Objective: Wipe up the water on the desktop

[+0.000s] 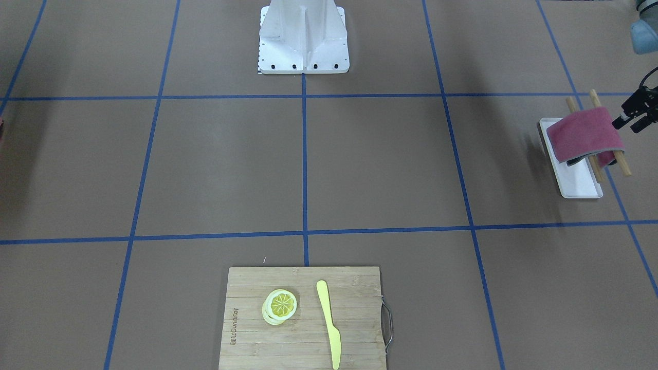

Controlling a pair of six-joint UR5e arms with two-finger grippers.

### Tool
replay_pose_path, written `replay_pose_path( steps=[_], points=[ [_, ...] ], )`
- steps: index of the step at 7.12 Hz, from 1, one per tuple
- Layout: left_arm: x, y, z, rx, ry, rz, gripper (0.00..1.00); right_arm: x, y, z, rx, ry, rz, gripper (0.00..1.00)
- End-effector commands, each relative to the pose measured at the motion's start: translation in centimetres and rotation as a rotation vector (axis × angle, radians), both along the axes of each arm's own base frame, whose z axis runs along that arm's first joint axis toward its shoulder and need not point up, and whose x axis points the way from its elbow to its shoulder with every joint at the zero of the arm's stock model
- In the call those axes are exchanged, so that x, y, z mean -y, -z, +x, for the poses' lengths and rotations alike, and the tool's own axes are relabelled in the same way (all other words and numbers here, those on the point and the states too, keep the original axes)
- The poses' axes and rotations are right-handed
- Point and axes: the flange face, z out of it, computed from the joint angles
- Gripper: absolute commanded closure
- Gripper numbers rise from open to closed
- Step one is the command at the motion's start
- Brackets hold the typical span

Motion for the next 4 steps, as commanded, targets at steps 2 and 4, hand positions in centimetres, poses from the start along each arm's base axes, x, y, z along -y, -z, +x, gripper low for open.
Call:
replay_pose_path(
  steps=[2, 4],
  points=[
    [0.34, 0.35, 0.82, -0.003, -0.019, 0.008, 0.33, 0.05, -0.12, 0.01, -0.001, 0.0, -0.001, 0.0],
    [0.47, 0.4, 0.91, -0.004, -0.021, 0.01, 0.45, 0.05, -0.12, 0.01, -0.001, 0.0, -0.001, 0.0]
  ],
)
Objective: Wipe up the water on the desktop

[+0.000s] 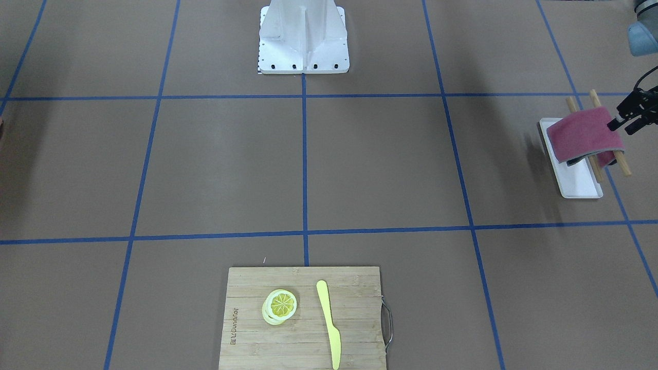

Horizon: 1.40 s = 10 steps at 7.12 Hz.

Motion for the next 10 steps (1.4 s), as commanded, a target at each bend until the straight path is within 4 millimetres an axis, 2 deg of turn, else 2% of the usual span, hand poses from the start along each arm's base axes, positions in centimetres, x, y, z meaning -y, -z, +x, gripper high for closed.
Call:
replay_pose_path(
  steps=[1, 8, 10],
  points=[
    [0.05, 0.0, 0.19, 0.0, -0.004, 0.0, 0.53, 0.0, -0.01, 0.0, 0.0, 0.0, 0.0, 0.0],
    [0.16, 0.14, 0.53, -0.001, -0.013, 0.006, 0.59, 0.01, -0.07, 0.0, 0.0, 0.0, 0.0, 0.0],
    [0.15, 0.21, 0.59, -0.002, -0.014, 0.012, 0.67, 0.01, -0.07, 0.0, 0.0, 0.0, 0.0, 0.0]
  ],
)
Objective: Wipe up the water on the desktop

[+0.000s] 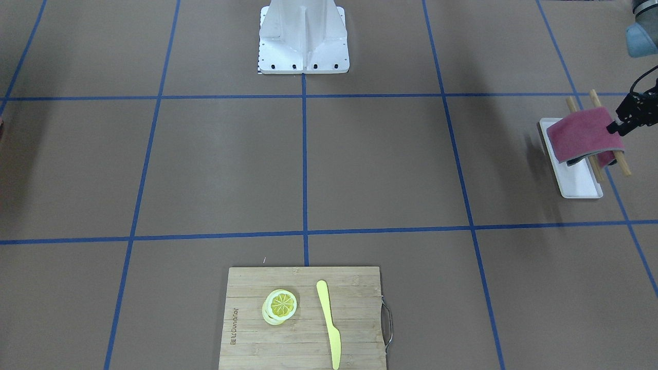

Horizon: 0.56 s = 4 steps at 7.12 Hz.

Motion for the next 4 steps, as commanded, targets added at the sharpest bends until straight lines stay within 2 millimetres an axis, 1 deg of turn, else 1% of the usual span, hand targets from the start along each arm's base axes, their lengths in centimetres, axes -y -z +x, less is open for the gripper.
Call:
replay_pose_path(
  steps=[1, 4],
  points=[
    [-0.01, 0.05, 0.05, -0.001, -0.001, 0.004, 0.71, 0.01, 0.0, 0.01, -0.001, 0.0, 0.001, 0.0],
    [-0.09, 0.06, 0.03, -0.002, -0.001, 0.009, 0.85, 0.01, 0.0, 0.01, -0.001, 0.0, 0.001, 0.0]
  ],
)
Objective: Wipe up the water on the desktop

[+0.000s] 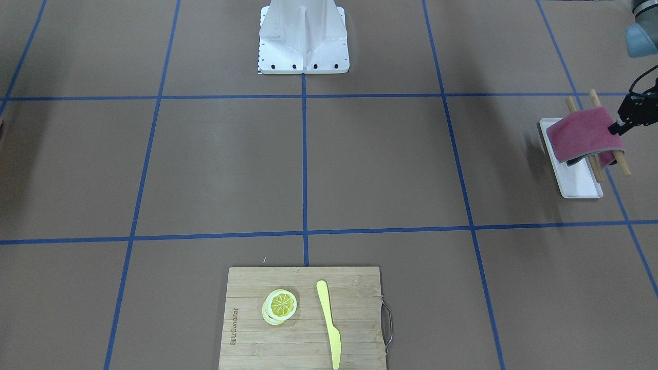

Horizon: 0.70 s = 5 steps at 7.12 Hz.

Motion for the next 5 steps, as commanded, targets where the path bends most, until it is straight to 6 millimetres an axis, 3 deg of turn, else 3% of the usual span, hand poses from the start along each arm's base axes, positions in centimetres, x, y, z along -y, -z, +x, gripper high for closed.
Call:
replay_pose_path(
  steps=[1, 2, 5],
  points=[
    [-0.07, -0.1, -0.01, 0.0, 0.0, -0.001, 0.92, 0.07, 0.08, -0.01, 0.001, 0.0, 0.002, 0.0],
    [-0.06, -0.03, -0.01, 0.0, 0.0, 0.001, 1.0, 0.07, 0.08, -0.01, 0.001, 0.0, 0.002, 0.0],
    [-0.06, 0.15, 0.0, -0.002, -0.001, 0.005, 1.0, 0.06, 0.15, 0.06, 0.001, -0.001, 0.003, 0.0]
  ],
)
